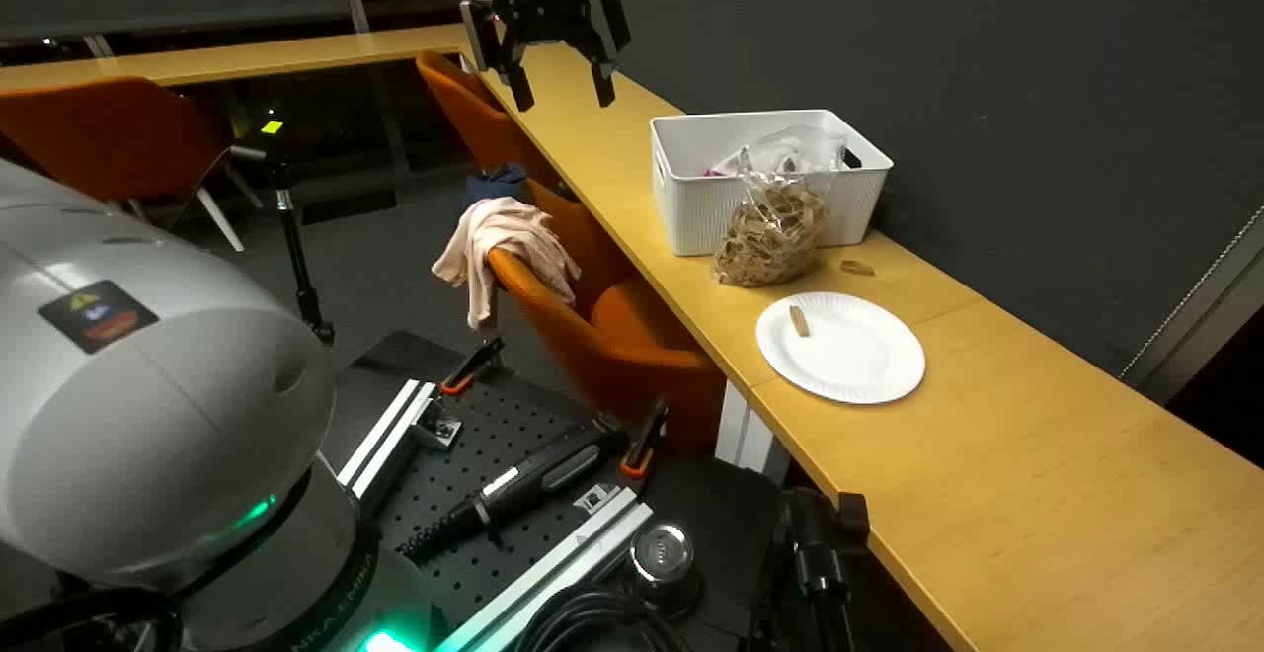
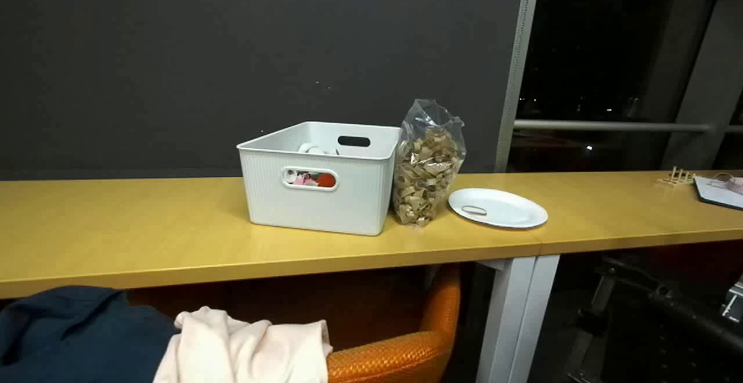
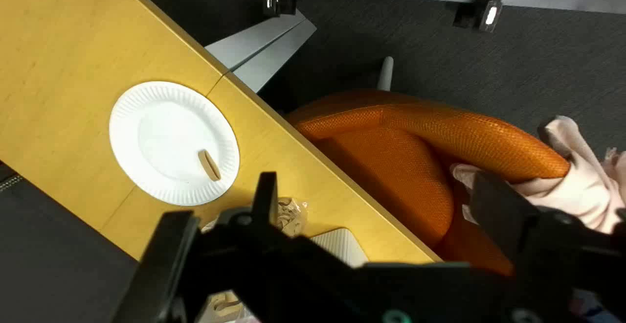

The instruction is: Remove some rubber bands from the plastic bag and then put them on the white plate

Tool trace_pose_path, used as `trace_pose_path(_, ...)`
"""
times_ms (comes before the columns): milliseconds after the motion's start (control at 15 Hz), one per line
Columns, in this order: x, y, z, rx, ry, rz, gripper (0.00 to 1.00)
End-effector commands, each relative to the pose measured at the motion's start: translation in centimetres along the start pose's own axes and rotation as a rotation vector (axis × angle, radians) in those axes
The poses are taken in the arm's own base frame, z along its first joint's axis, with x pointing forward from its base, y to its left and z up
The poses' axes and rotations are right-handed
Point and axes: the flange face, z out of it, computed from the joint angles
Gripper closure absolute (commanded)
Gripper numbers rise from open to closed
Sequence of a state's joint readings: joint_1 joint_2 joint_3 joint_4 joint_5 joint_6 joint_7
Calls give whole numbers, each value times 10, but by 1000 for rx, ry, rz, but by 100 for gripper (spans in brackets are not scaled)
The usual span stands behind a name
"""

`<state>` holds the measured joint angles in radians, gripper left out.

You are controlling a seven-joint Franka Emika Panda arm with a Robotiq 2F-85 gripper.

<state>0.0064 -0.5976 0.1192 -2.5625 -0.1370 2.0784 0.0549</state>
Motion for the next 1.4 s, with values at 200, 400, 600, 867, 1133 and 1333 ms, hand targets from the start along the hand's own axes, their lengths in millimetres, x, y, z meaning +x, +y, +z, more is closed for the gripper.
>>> trace_pose_path(200,0,0,-1,0,0,0,0)
trace_pose_path(400,8,8,-7,-19,10,14,0)
trace_pose_path(600,28,39,-33,-63,42,-4,0)
trace_pose_path(867,68,91,-58,-65,66,-51,0)
trace_pose_path(1133,121,152,-50,55,76,-103,0)
trace_pose_path(1333,161,178,-26,118,71,-105,0)
